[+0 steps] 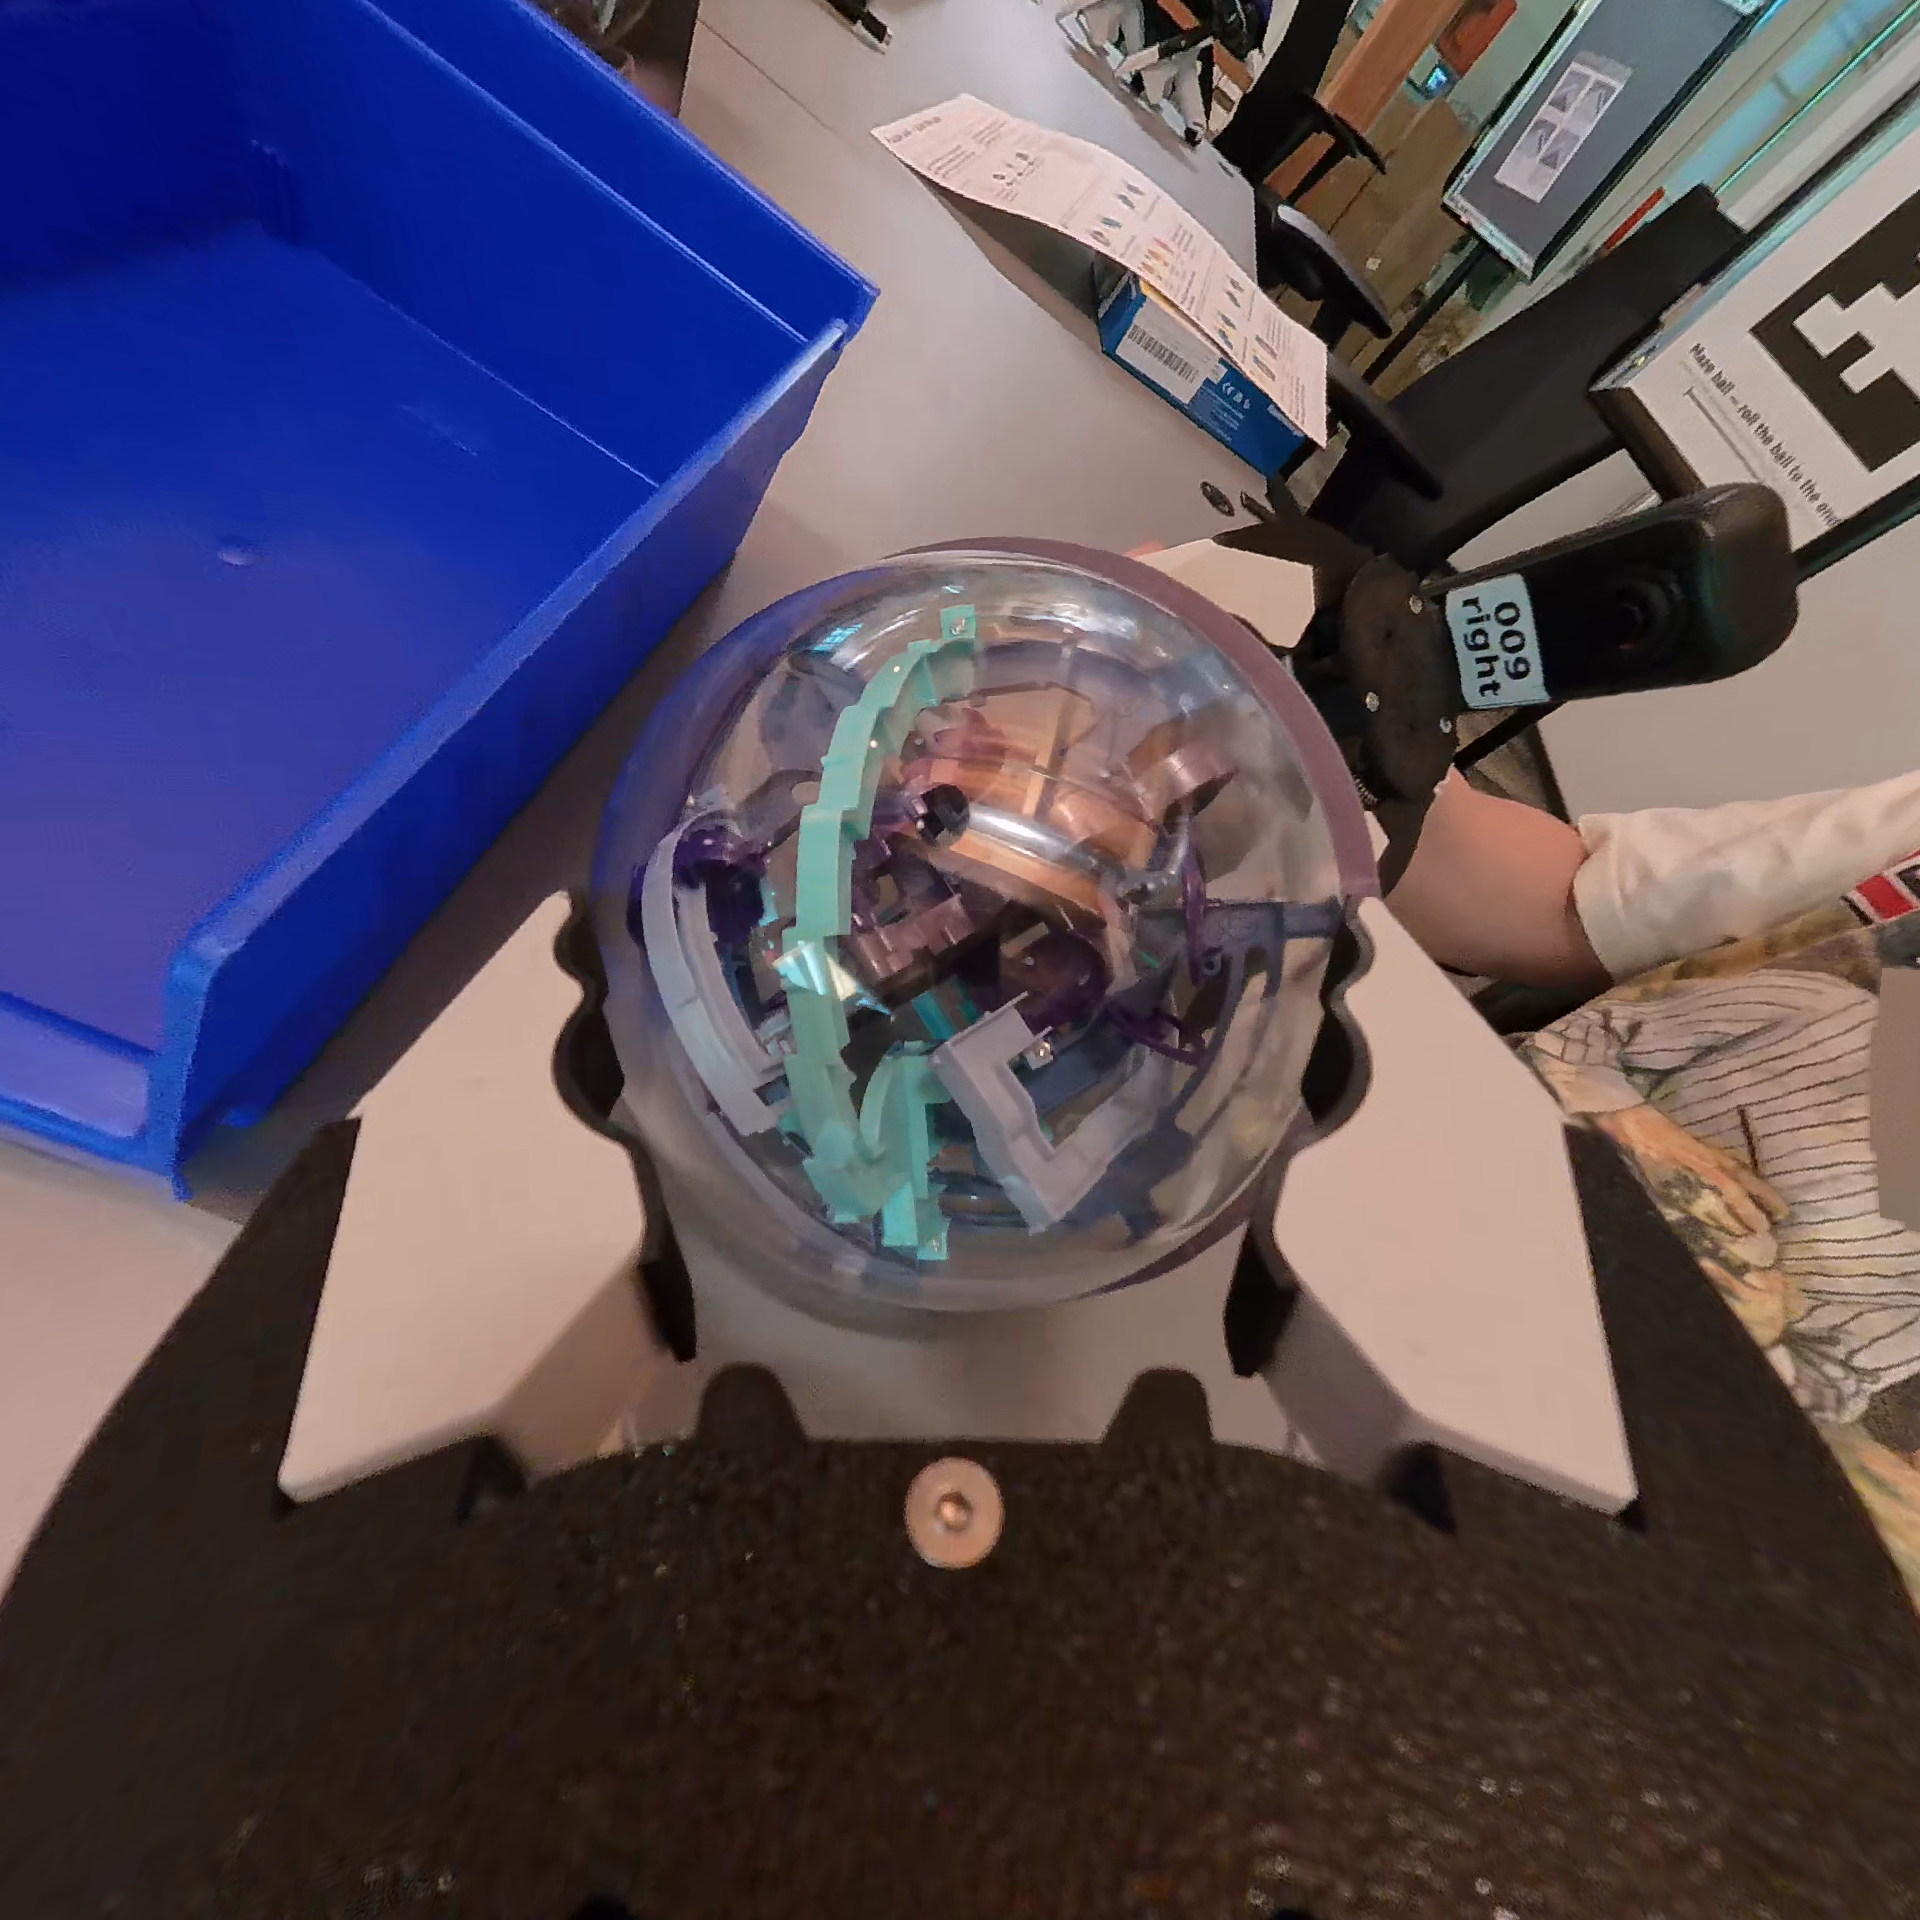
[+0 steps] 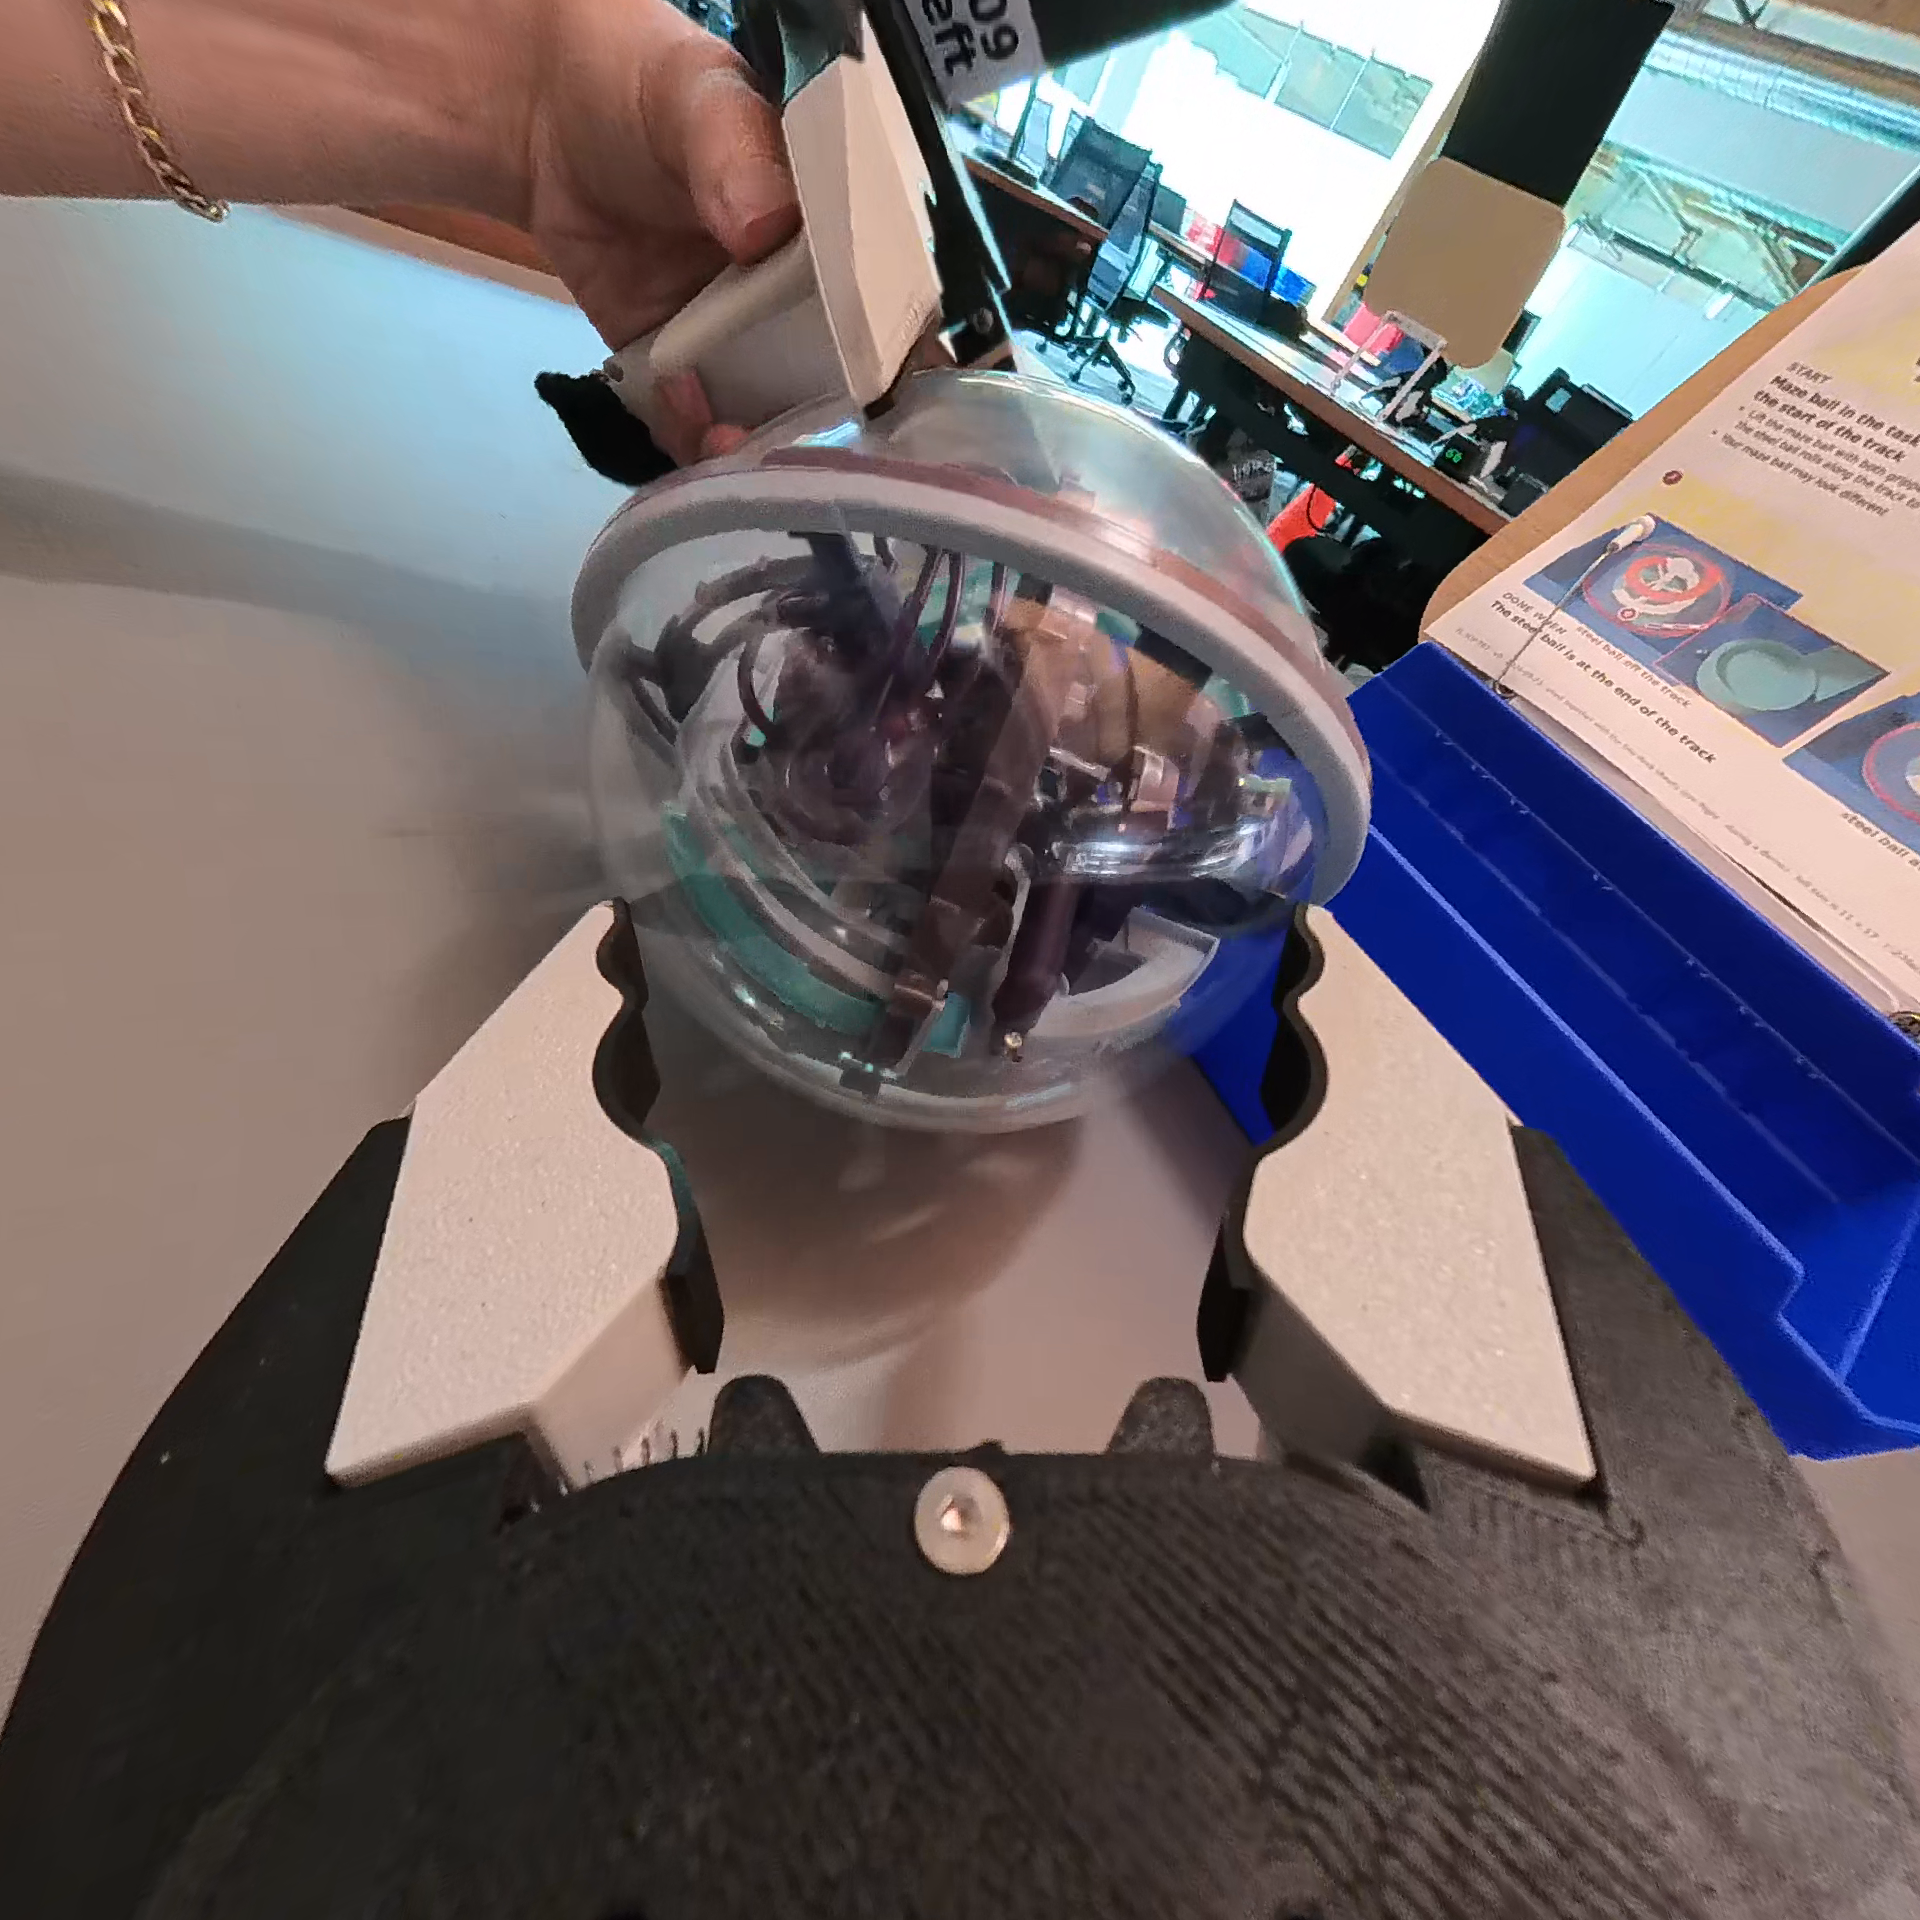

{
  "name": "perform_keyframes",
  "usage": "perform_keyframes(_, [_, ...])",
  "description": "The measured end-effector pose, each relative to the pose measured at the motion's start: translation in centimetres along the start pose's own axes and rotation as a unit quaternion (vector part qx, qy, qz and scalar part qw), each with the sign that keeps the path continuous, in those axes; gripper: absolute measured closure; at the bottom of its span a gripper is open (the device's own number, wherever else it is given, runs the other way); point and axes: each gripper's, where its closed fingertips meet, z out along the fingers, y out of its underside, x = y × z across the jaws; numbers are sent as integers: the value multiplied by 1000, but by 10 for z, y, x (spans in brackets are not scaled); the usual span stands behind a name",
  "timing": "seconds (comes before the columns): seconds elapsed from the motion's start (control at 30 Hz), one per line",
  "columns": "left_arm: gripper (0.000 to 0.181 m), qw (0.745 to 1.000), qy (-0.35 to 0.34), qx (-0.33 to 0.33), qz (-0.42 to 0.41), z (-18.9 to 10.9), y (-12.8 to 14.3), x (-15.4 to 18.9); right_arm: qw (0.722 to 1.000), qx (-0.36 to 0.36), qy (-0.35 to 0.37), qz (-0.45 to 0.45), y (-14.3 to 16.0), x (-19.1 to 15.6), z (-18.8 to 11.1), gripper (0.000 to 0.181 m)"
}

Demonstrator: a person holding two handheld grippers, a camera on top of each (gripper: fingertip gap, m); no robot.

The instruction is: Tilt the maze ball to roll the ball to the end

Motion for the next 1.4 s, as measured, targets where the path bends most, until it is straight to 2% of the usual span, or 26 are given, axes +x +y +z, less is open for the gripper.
perform_keyframes(0.37, [49,999,12,-10,-34,4,-6,-7,1000,-21,7,-6,8,6,3,60])
perform_keyframes(1.4, [49,998,23,-45,-44,9,-10,-10,1000,10,0,22,11,8,-1,61])
